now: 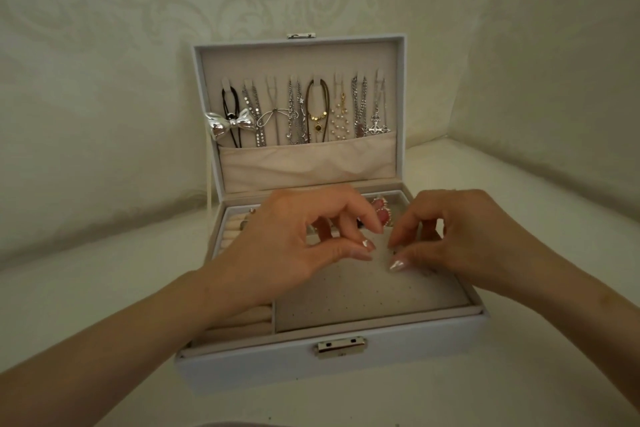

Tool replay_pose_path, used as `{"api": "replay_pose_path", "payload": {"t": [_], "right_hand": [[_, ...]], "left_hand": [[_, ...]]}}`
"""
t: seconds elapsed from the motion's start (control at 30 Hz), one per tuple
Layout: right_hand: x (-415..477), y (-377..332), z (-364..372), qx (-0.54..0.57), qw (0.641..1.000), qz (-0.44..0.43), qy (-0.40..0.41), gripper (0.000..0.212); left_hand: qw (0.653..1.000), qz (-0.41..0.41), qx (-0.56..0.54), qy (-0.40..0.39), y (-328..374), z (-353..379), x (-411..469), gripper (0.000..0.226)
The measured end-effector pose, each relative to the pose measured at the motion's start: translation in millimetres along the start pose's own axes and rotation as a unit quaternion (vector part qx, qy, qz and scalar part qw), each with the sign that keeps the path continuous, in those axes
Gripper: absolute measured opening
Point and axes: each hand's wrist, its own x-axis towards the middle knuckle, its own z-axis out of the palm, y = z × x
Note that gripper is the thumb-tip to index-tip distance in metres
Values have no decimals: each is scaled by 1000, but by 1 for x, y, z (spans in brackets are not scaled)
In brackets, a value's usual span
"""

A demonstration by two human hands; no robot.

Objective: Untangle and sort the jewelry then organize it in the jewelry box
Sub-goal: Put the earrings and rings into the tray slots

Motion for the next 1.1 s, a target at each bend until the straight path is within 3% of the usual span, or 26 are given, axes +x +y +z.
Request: {"api": "replay_pose_path", "payload": {"t": [0.13,0.37,0.53,0.67,0.9,1.1], "right_hand": [[2,-2,3,20,1000,-1,8,25],[8,-2,1,32,999,-13,-33,24],[7,-7,3,2,998,-53,-30,29],[6,-12,4,-59,996,-52,-34,9],[9,-9,5,-47,998,-11,-33,27],[5,-10,-2,12,999,-37,-26,23]], "left_hand": [[1000,-2,25,-3,-2,-3,0,9],[985,-125,-23,114,-15,-22,1,11],[984,-152,-3,88,-24,-24,4,11],[985,-154,-22,70,-28,-24,4,11],[988,-152,-17,32,-29,-23,-4,9],[990,-137,34,8,-29,-18,10,11]]}}
